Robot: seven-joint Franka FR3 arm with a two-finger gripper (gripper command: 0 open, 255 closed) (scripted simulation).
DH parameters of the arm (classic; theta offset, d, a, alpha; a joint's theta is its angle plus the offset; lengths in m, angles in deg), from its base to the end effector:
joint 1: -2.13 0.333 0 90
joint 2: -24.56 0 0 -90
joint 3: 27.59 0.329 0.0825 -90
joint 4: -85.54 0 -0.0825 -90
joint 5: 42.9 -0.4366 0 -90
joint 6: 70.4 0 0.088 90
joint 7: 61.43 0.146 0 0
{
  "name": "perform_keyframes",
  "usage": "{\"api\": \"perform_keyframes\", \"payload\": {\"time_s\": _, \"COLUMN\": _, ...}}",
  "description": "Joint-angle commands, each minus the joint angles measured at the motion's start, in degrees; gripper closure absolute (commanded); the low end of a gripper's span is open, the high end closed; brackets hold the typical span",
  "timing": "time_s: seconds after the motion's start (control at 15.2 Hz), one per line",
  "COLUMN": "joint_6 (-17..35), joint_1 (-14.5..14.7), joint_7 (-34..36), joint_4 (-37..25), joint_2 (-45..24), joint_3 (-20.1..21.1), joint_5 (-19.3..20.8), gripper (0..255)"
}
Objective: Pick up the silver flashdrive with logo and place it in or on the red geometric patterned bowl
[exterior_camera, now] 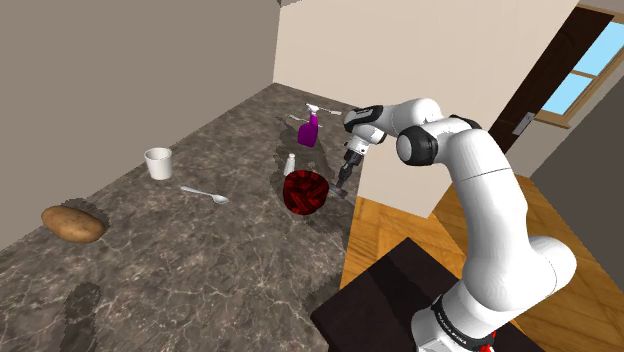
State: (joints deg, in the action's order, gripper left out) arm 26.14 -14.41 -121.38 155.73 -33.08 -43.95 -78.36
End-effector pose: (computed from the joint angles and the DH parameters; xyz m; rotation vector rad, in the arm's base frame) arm 0.6740 -0.2982 0.0880 -2.5325 -0.3900 0.1480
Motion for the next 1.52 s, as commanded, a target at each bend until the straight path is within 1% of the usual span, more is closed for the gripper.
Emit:
{"api": "perform_keyframes", "payload": {"time_s": 0.0, "joint_6": 0.0, "joint_1": 0.0, "joint_7": 0.0, "joint_4": 0.0, "joint_2": 0.0, "joint_3": 0.0, "joint_5": 0.0, "gripper": 255}}
{"api": "perform_keyframes", "payload": {"time_s": 0.13, "joint_6": 0.0, "joint_1": 0.0, "joint_7": 0.0, "joint_4": 0.0, "joint_2": 0.0, "joint_3": 0.0, "joint_5": 0.0, "gripper": 255}}
{"api": "perform_keyframes", "payload": {"time_s": 0.2, "joint_6": 0.0, "joint_1": 0.0, "joint_7": 0.0, "joint_4": 0.0, "joint_2": 0.0, "joint_3": 0.0, "joint_5": 0.0, "gripper": 0}}
{"api": "perform_keyframes", "payload": {"time_s": 0.26, "joint_6": 24.11, "joint_1": 10.7, "joint_7": -3.8, "joint_4": 23.84, "joint_2": 13.07, "joint_3": -4.99, "joint_5": 2.72, "gripper": 0}}
{"api": "perform_keyframes", "payload": {"time_s": 0.33, "joint_6": 3.7, "joint_1": 4.13, "joint_7": -1.54, "joint_4": 9.08, "joint_2": 4.9, "joint_3": -2.41, "joint_5": 1.15, "gripper": 0}}
{"api": "perform_keyframes", "payload": {"time_s": 0.4, "joint_6": 3.77, "joint_1": 3.97, "joint_7": -1.46, "joint_4": 9.1, "joint_2": 4.95, "joint_3": -2.19, "joint_5": 1.32, "gripper": 0}}
{"api": "perform_keyframes", "payload": {"time_s": 0.46, "joint_6": 24.66, "joint_1": 13.07, "joint_7": -2.03, "joint_4": 24.41, "joint_2": 13.23, "joint_3": -6.02, "joint_5": 3.5, "gripper": 0}}
{"api": "perform_keyframes", "payload": {"time_s": 0.53, "joint_6": 7.64, "joint_1": 7.84, "joint_7": -1.73, "joint_4": 15.92, "joint_2": 8.74, "joint_3": -4.17, "joint_5": 2.28, "gripper": 0}}
{"api": "perform_keyframes", "payload": {"time_s": 0.59, "joint_6": 7.68, "joint_1": 7.73, "joint_7": -1.68, "joint_4": 15.93, "joint_2": 8.78, "joint_3": -4.03, "joint_5": 2.39, "gripper": 0}}
{"api": "perform_keyframes", "payload": {"time_s": 0.73, "joint_6": 31.2, "joint_1": 17.26, "joint_7": -1.6, "joint_4": 29.75, "joint_2": 15.55, "joint_3": -8.13, "joint_5": 4.16, "gripper": 0}}
{"api": "perform_keyframes", "payload": {"time_s": 0.79, "joint_6": 43.01, "joint_1": 22.1, "joint_7": -0.52, "joint_4": 35.43, "joint_2": 17.37, "joint_3": -10.22, "joint_5": 5.14, "gripper": 0}}
{"api": "perform_keyframes", "payload": {"time_s": 0.86, "joint_6": 46.03, "joint_1": 23.44, "joint_7": -0.17, "joint_4": 36.76, "joint_2": 17.62, "joint_3": -10.87, "joint_5": 5.32, "gripper": 0}}
{"api": "perform_keyframes", "payload": {"time_s": 1.32, "joint_6": 48.93, "joint_1": 21.56, "joint_7": -1.61, "joint_4": 34.73, "joint_2": 12.74, "joint_3": -8.38, "joint_5": 2.89, "gripper": 0}}
{"api": "perform_keyframes", "payload": {"time_s": 1.45, "joint_6": 48.93, "joint_1": 21.56, "joint_7": -1.61, "joint_4": 34.73, "joint_2": 12.74, "joint_3": -8.38, "joint_5": 2.9, "gripper": 0}}
